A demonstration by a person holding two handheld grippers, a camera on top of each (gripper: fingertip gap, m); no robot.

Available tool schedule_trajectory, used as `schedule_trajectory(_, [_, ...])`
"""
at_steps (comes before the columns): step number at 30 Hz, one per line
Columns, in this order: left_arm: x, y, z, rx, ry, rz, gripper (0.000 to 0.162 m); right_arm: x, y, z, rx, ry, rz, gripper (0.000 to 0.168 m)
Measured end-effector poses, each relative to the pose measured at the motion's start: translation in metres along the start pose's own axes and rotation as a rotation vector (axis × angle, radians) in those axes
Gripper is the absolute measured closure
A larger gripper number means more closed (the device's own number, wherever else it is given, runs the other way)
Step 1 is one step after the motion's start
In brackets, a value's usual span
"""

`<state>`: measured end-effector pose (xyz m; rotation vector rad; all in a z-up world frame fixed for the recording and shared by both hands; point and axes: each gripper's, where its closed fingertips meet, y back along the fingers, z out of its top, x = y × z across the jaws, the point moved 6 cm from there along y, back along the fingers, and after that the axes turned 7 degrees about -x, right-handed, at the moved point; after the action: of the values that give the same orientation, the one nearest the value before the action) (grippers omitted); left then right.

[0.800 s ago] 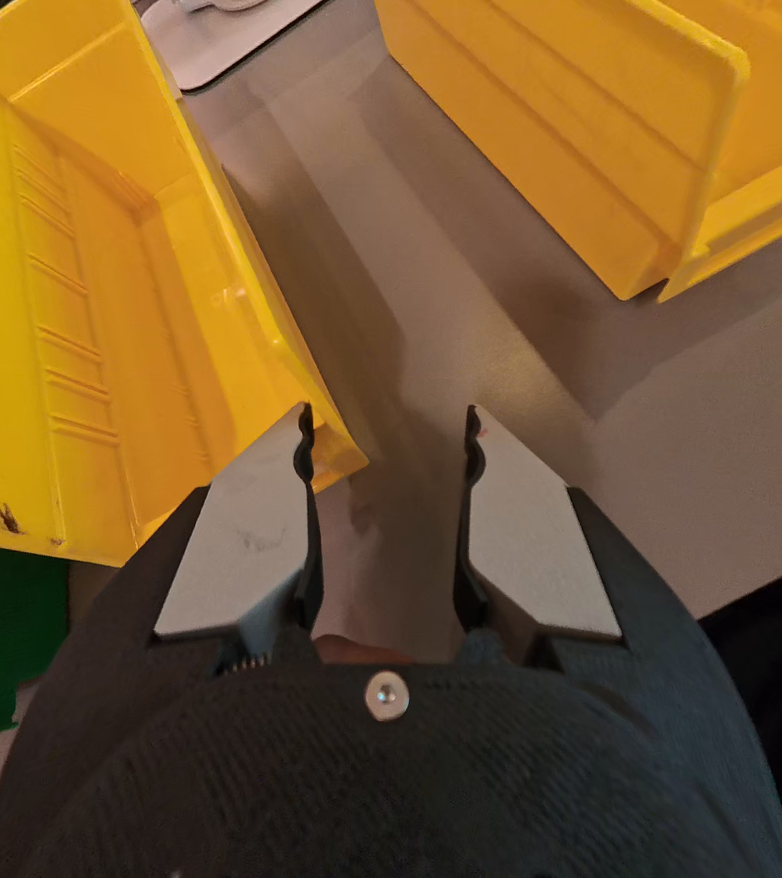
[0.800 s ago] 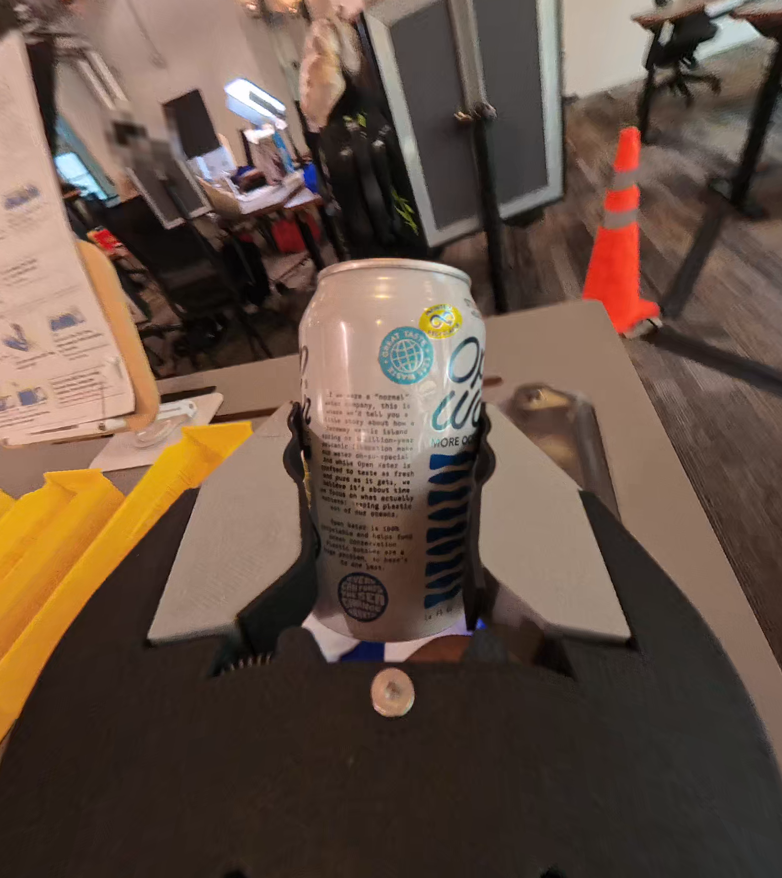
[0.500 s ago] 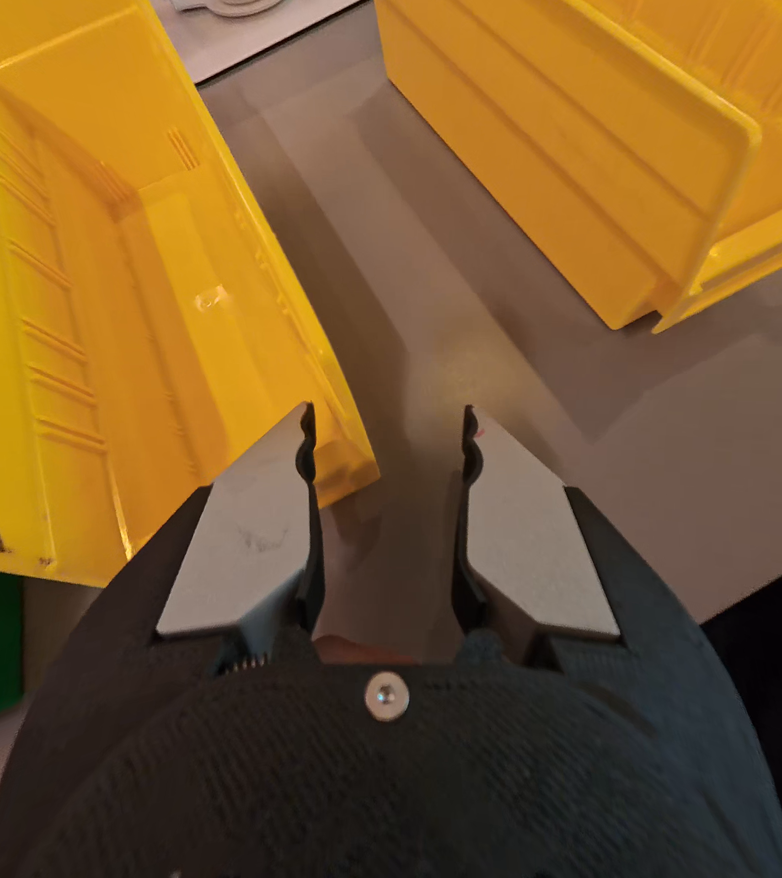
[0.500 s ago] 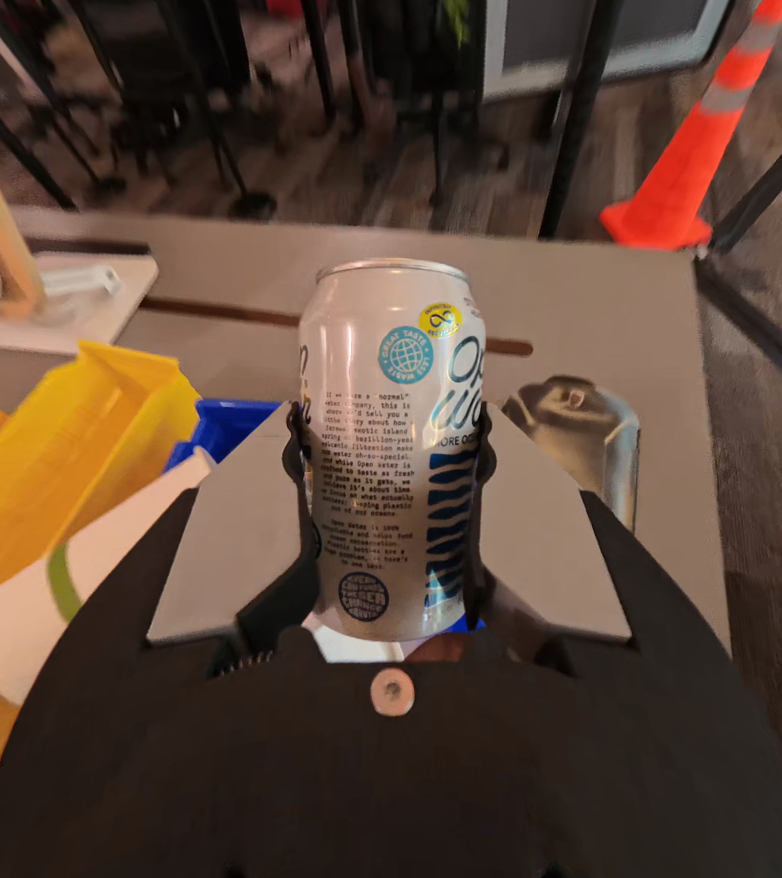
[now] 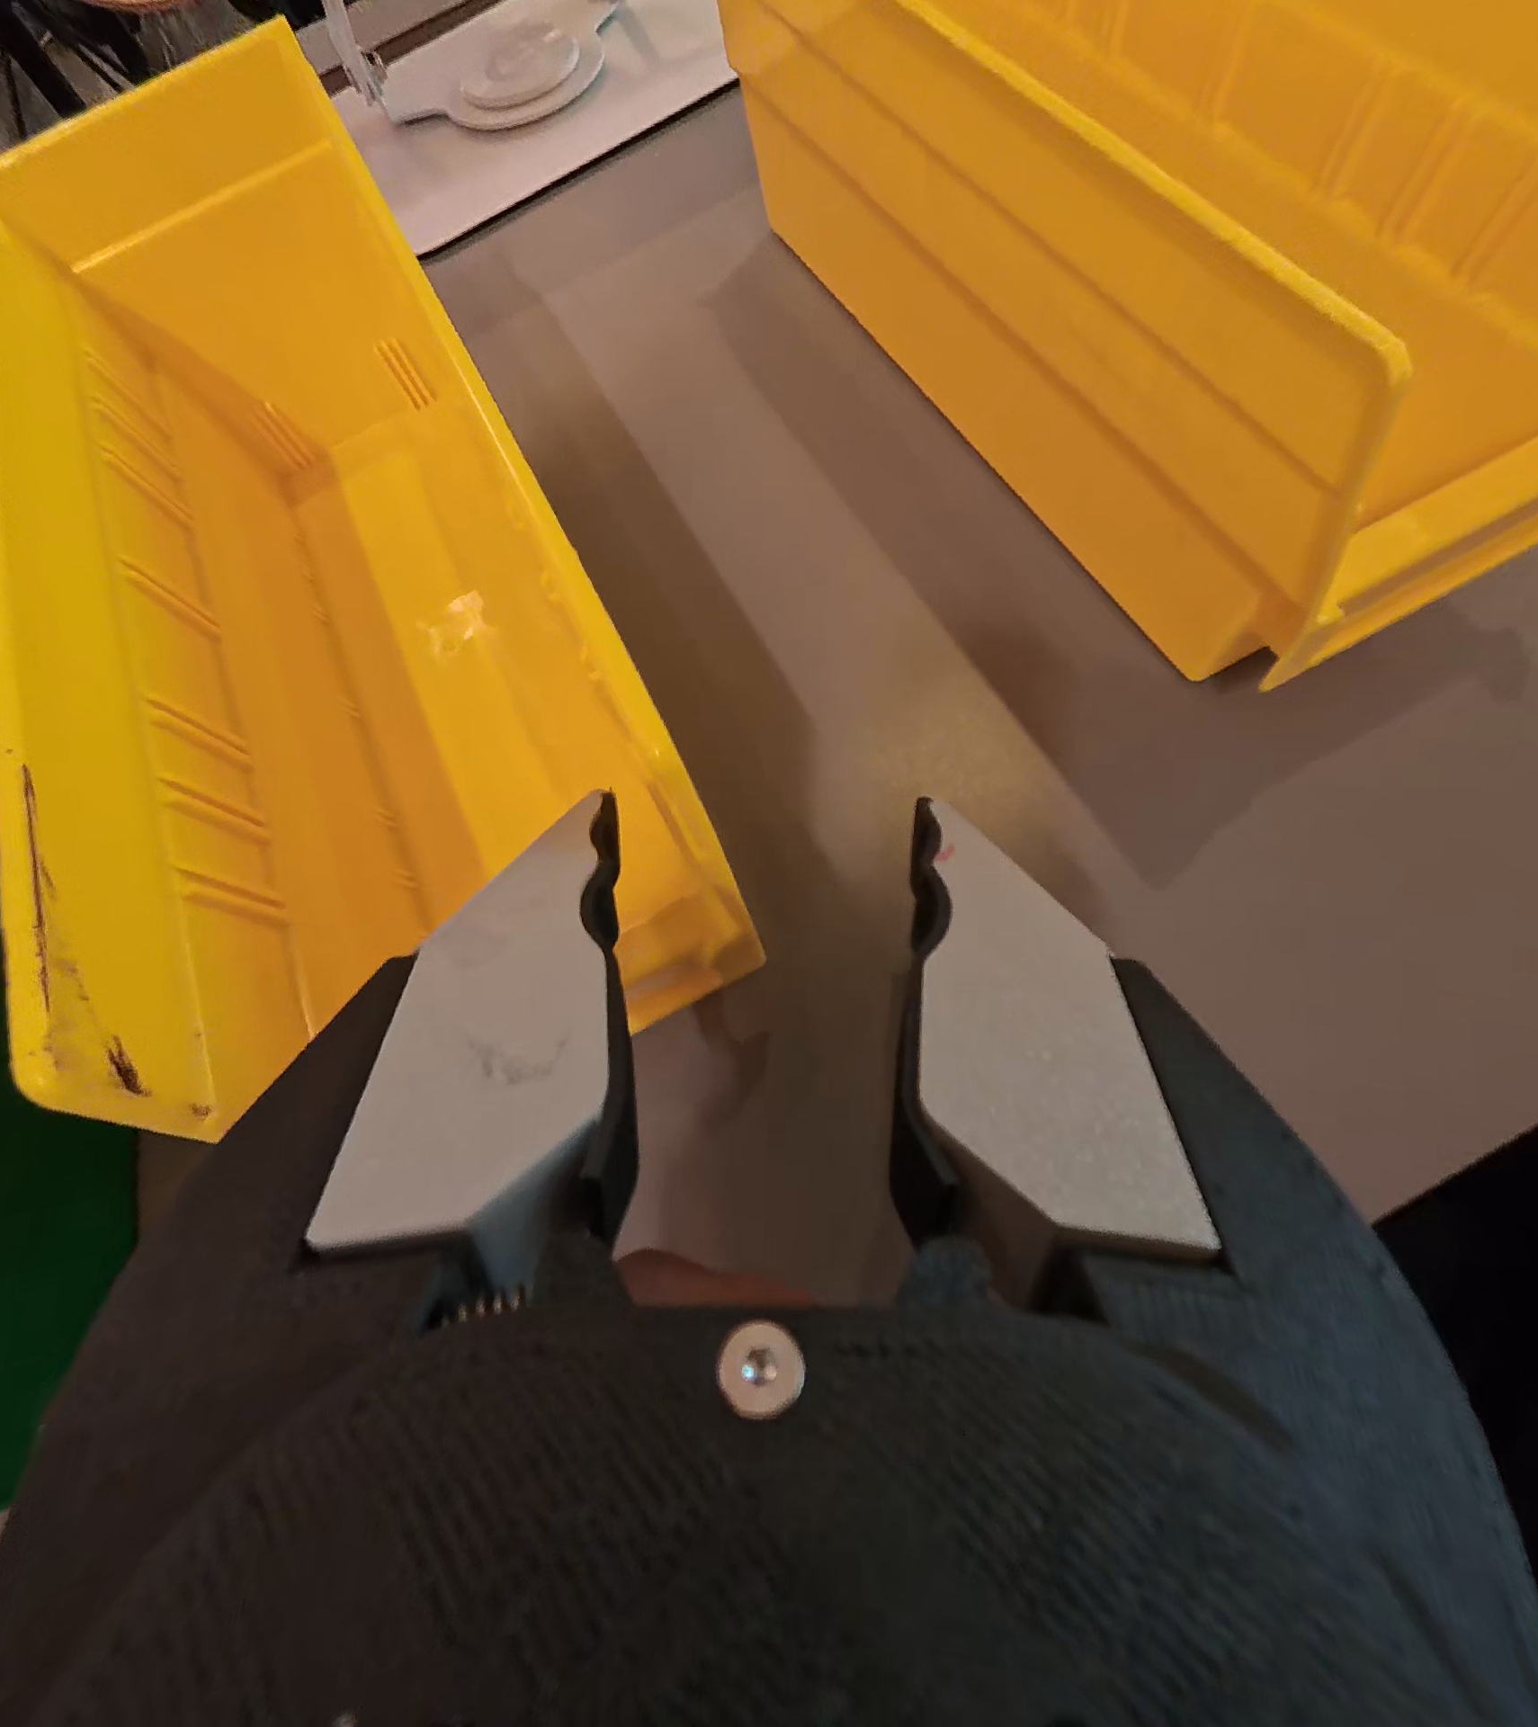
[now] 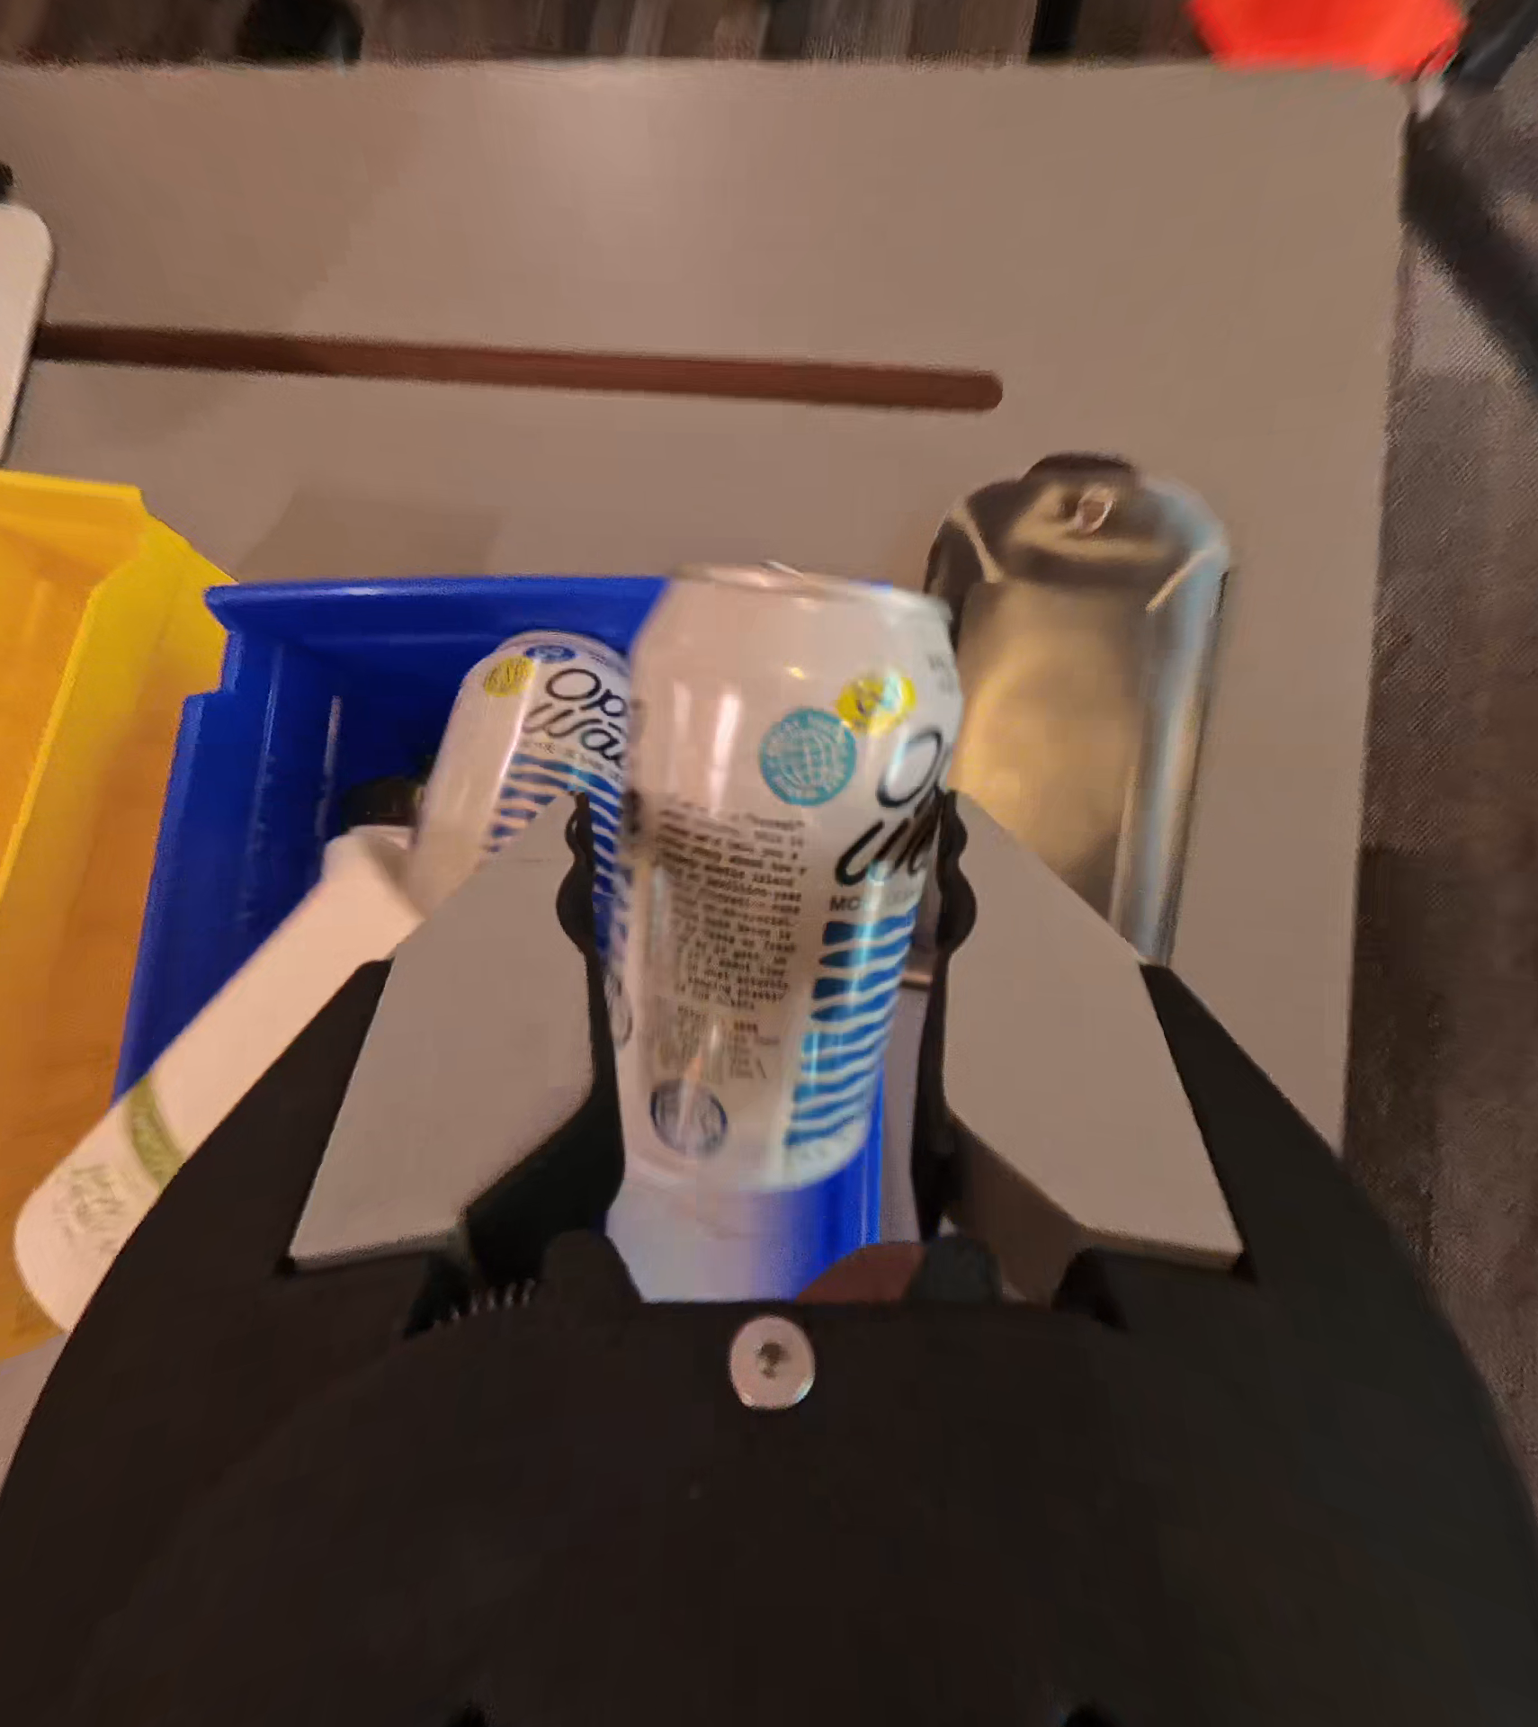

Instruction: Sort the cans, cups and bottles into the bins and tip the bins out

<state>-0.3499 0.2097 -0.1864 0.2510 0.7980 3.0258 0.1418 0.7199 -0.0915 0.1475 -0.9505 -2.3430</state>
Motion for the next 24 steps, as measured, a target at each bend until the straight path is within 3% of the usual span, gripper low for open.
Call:
schedule_trajectory(1, [-0.001, 0.001, 0.002, -0.008, 0.001, -0.003, 0.101, 0.001, 0.008, 0.003, -0.034, 0.011, -0.006, 0.094])
schedule_trajectory(5, [-0.007, 0.005, 0.007, -0.03, -0.007, -0.018, 0.101, 0.008, 0.029, -0.004, -0.052, -0.004, 0.049, 0.094])
schedule_trajectory(9, [-0.011, 0.01, 0.011, -0.039, -0.031, -0.002, 0.099, 0.002, 0.052, -0.021, -0.09, -0.028, 0.002, 0.096])
schedule_trajectory(11, [-0.011, 0.014, 0.013, -0.049, -0.037, -0.002, 0.099, 0.008, 0.075, -0.035, -0.156, -0.058, 0.091, 0.096])
schedule_trajectory(18, [-0.008, 0.022, 0.023, -0.103, -0.009, -0.018, 0.101, 0.051, 0.145, -0.135, -0.306, -0.043, 0.353, 0.092])
schedule_trajectory(20, [-0.01, 0.025, 0.025, -0.112, -0.018, -0.008, 0.1, 0.077, 0.153, -0.17, -0.354, -0.042, 0.424, 0.093])
schedule_trajectory(21, [-0.01, 0.026, 0.027, -0.12, -0.016, -0.003, 0.1, 0.09, 0.154, -0.188, -0.373, -0.032, 0.441, 0.084])
schedule_trajectory(22, [-0.01, 0.028, 0.029, -0.13, -0.008, -0.003, 0.1, 0.101, 0.155, -0.204, -0.398, -0.022, 0.448, 0.094])
schedule_trajectory(24, [-0.01, 0.03, 0.031, -0.147, 0.014, -0.002, 0.1, 0.125, 0.155, -0.231, -0.42, -0.006, 0.48, 0.092])
